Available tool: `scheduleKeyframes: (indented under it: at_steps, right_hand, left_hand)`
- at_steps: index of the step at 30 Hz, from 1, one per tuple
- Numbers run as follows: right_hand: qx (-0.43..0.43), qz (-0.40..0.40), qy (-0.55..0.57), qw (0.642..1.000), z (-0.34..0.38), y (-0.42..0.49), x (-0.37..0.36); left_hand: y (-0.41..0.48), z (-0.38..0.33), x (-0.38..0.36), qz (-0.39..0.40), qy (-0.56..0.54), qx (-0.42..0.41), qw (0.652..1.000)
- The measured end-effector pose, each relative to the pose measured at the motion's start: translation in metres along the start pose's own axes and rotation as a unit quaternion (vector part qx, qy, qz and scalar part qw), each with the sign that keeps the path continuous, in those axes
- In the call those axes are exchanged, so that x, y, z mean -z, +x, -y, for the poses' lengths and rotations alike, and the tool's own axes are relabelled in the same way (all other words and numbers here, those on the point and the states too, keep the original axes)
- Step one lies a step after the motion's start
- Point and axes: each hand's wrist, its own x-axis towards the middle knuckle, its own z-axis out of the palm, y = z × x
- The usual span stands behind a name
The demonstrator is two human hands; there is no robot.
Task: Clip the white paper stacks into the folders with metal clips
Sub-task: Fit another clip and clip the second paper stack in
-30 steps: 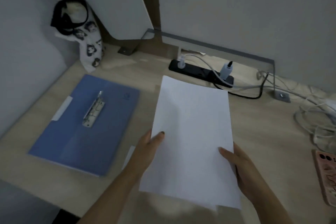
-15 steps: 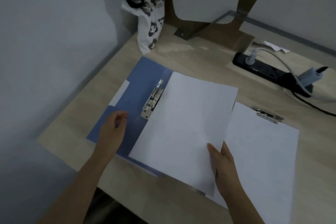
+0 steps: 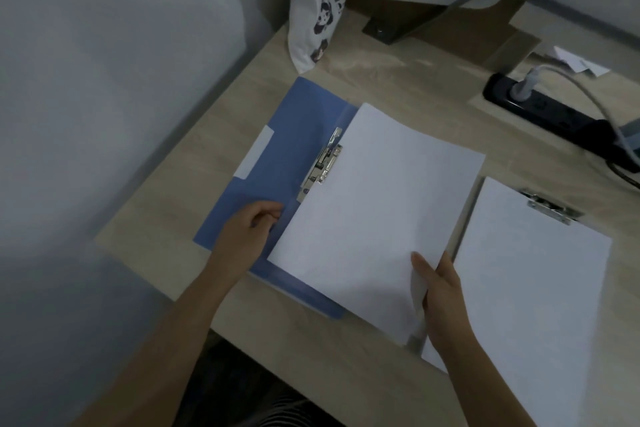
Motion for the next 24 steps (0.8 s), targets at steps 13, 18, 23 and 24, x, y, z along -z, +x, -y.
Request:
scheduleKeyframes:
  at_steps: [13,18,23,24]
  right_hand:
    - [-0.024,-0.009,0.014,1.000,-0.006,0.005,-0.002]
    - [-0.029,-0.007,0.016,0.999,-0.006,0.005,0.001]
    - [-0.030,-0.001,0.024,0.999,-0.005,0.006,0.001]
    - [-0.031,-0.003,0.025,0.999,-0.006,0.006,0.001]
  left_hand:
    - [0.049,-0.063,-0.013,0.029,0.007,-0.068,0.997]
    - [0.083,-0.111,-0.032,0.127,-0.022,-0.041,0.991]
    - [0.078,-0.119,-0.034,0.125,-0.065,-0.030,0.990]
    - [0.074,-0.114,-0.031,0.128,-0.065,-0.039,0.989]
